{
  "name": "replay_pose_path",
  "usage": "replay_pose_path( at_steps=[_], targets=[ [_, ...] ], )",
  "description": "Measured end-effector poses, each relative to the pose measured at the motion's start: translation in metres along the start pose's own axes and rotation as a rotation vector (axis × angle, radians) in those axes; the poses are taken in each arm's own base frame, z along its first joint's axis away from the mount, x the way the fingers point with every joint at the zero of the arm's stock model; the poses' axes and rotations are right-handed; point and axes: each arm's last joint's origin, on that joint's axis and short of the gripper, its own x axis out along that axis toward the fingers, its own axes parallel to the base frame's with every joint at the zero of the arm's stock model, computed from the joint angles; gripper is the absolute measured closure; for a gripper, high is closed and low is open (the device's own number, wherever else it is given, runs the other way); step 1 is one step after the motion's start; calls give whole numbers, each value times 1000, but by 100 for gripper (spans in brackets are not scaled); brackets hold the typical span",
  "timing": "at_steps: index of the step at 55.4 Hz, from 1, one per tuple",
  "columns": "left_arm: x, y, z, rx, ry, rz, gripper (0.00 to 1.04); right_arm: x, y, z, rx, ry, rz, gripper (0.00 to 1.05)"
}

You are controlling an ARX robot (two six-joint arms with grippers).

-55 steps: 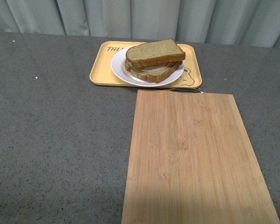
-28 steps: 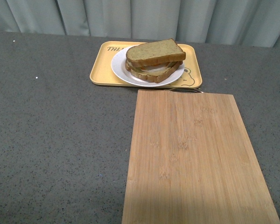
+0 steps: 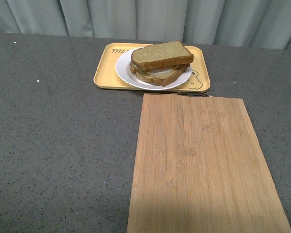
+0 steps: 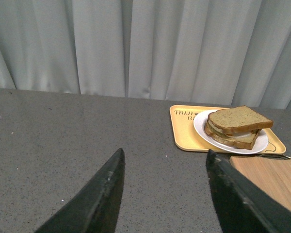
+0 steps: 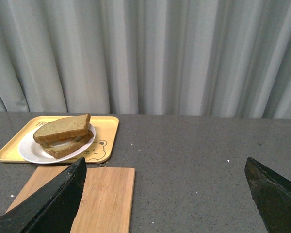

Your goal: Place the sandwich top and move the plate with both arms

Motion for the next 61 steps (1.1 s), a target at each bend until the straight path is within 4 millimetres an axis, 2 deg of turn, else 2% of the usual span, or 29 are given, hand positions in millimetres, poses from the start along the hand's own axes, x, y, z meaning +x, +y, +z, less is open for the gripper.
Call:
replay_pose_path(
  at_steps=[16, 20, 61],
  targets=[
    [0, 0, 0, 1, 0, 0, 5, 0, 0, 0, 0, 0, 0, 9],
    [0, 0, 0, 1, 0, 0, 7, 0, 0, 0, 0, 0, 0, 9],
    [0, 0, 0, 1, 0, 0, 7, 0, 0, 0, 0, 0, 0, 9]
  ],
)
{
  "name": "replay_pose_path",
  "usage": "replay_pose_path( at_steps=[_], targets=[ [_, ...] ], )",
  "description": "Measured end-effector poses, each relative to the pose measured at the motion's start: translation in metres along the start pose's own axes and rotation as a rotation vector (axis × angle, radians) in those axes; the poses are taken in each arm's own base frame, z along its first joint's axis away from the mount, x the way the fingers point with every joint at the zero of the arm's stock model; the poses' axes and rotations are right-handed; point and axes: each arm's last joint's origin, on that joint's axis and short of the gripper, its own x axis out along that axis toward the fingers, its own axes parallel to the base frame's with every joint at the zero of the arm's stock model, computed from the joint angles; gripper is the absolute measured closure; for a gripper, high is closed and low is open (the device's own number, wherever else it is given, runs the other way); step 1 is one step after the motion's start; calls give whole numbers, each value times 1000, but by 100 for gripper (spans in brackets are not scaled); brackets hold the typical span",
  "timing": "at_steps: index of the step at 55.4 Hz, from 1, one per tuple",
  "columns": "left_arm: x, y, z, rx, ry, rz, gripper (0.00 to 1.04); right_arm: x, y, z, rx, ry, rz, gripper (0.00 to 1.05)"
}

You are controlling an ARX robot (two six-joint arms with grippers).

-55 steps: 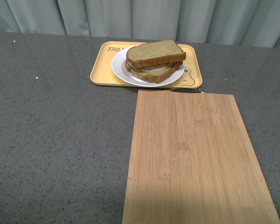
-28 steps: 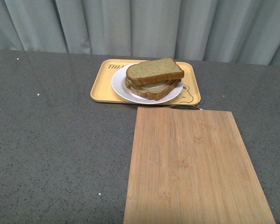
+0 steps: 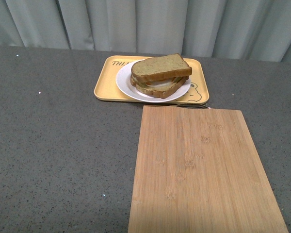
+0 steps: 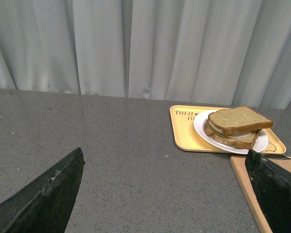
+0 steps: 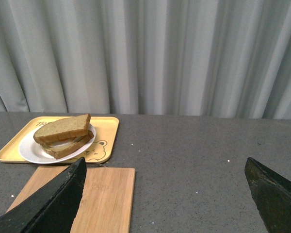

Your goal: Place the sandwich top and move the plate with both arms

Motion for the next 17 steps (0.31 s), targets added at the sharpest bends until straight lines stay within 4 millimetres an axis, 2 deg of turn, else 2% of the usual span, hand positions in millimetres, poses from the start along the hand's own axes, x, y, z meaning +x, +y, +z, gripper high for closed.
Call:
replay_pose_path(
  at_steps=[17],
  targets=[
    [0, 0, 0, 0, 0, 0, 7, 0, 0, 0, 0, 0, 0, 9]
  ],
)
